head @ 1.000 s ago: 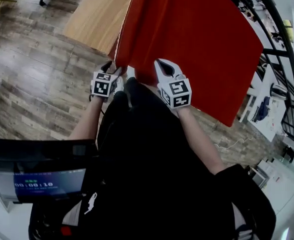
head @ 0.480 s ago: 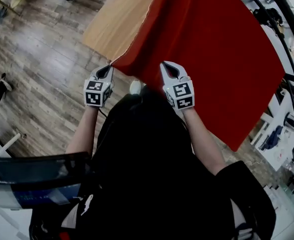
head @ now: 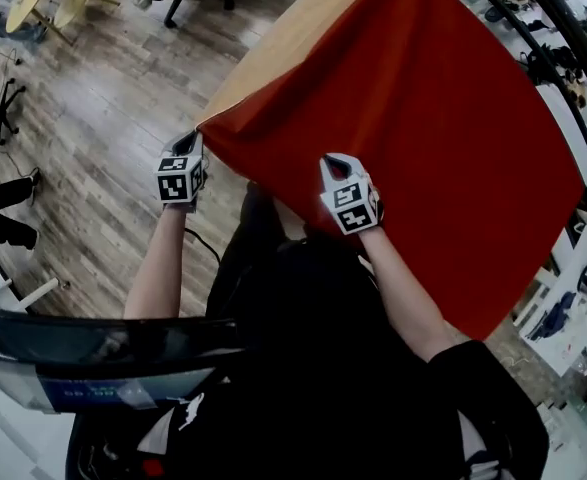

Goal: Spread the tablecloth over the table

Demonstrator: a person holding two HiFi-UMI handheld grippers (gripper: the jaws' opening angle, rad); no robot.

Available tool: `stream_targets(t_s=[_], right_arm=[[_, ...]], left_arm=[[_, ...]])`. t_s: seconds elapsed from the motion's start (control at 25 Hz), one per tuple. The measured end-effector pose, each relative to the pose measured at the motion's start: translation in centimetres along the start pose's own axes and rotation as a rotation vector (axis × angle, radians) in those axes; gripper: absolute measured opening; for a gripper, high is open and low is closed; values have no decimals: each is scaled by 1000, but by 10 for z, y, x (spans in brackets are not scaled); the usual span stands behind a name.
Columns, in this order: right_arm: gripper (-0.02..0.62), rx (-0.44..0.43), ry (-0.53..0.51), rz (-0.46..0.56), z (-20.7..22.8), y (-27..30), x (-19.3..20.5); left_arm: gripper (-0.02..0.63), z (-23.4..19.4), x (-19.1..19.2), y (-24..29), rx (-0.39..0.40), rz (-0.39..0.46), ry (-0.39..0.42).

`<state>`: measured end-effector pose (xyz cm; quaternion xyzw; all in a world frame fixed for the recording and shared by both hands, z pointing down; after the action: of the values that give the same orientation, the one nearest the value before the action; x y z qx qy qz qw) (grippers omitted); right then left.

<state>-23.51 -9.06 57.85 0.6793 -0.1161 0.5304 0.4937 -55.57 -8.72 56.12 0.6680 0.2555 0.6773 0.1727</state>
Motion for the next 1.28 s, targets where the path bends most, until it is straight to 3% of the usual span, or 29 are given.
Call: stream_targets(t_s=[0.12, 0.24, 0.36, 0.44, 0.52, 0.68, 0.8, 0.92, 1.08, 1.28], right_arm=[[9, 57, -2, -51, 10, 19, 4], [9, 136, 59, -95, 17, 37, 1], [9, 182, 88, -113, 18, 52, -5], [10, 200, 100, -124, 17, 52, -8], [11, 223, 110, -134, 19, 47, -7], [9, 296, 156, -81, 30, 46, -20], [9, 362, 231, -1, 48, 65, -40], [9, 416, 286, 62, 60, 69, -58], [9, 485, 340, 144, 81, 58, -92], [9, 556, 350, 220, 125, 58, -125]], left_arm=[[12, -21, -1, 14, 25, -20, -19], [12, -51, 5, 18, 30, -37, -87], [33, -77, 32, 24, 47, -124, -132], [72, -90, 38, 29, 25, -156, -112], [103, -92, 25, 40, 43, -137, -35], [106, -49, -43, 87, 276, 3, 137], [96, -2, -98, 130, 466, 122, 220], [92, 53, -138, 163, 616, 181, 281], [167, 106, -187, 223, 699, 172, 302], [183, 153, -249, 315, 714, 159, 281]])
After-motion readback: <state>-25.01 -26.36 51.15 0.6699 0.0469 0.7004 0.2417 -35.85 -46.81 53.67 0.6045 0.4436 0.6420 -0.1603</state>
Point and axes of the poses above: the fingertips, and each gripper's own axes: y forward along the fingers, z to its right, x out of its underside, the point moved 5 cm from there along -y, backward along the fingers, and after that the axes turned 13 degrees about z, right-handed, at the moved point
